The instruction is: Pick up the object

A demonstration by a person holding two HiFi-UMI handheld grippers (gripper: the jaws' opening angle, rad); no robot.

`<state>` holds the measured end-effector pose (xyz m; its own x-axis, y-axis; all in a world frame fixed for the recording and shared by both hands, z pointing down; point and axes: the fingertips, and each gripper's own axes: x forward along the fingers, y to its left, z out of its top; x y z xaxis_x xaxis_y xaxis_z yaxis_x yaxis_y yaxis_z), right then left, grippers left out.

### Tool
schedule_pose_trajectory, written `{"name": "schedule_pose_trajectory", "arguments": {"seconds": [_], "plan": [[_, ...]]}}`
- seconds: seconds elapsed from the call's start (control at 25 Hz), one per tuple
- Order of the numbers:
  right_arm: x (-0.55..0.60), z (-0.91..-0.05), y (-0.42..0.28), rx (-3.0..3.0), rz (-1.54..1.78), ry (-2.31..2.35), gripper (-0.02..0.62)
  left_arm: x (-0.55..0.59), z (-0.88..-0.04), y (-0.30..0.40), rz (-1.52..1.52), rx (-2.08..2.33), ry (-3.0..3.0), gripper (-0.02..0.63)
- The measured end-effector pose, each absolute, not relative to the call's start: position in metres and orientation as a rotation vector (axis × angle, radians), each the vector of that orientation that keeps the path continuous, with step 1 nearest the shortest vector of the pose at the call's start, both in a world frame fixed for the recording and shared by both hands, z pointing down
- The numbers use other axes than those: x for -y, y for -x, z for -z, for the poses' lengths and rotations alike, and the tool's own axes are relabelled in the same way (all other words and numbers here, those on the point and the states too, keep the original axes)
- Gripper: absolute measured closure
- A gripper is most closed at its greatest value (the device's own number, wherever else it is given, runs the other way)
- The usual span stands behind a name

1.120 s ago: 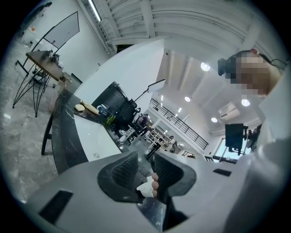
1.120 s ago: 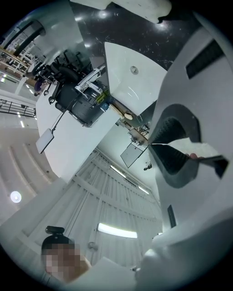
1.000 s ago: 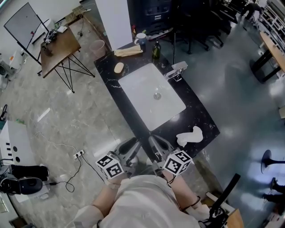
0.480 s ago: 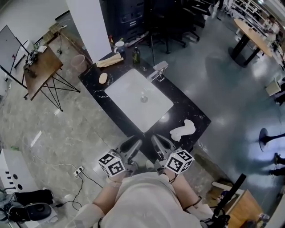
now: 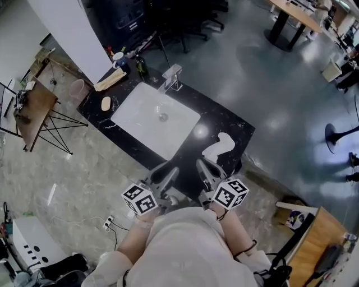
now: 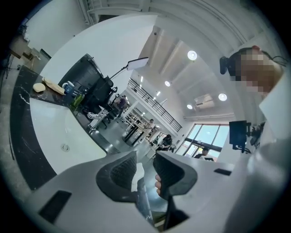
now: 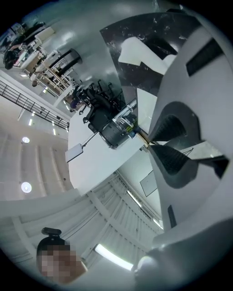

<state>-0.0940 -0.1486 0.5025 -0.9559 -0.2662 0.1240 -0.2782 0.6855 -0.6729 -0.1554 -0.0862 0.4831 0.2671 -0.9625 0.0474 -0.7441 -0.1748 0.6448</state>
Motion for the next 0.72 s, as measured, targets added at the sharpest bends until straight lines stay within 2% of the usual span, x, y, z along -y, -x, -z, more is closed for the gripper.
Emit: {"name": "schedule_pose_trajectory", "arguments": {"seconds": [0.44,0.72], "plan": [[0.188,-0.560,0.026,2.760,-1.200,-0.809,0.575,0.104,-0.516,0.128,0.371,1.423,-1.982,0.486],[0.193,-0.613,0.007,2.662,-1.160,-0.869,0.574,0.107,-0.536,0.118,0.252,1.418,-1.928,0.486]]}}
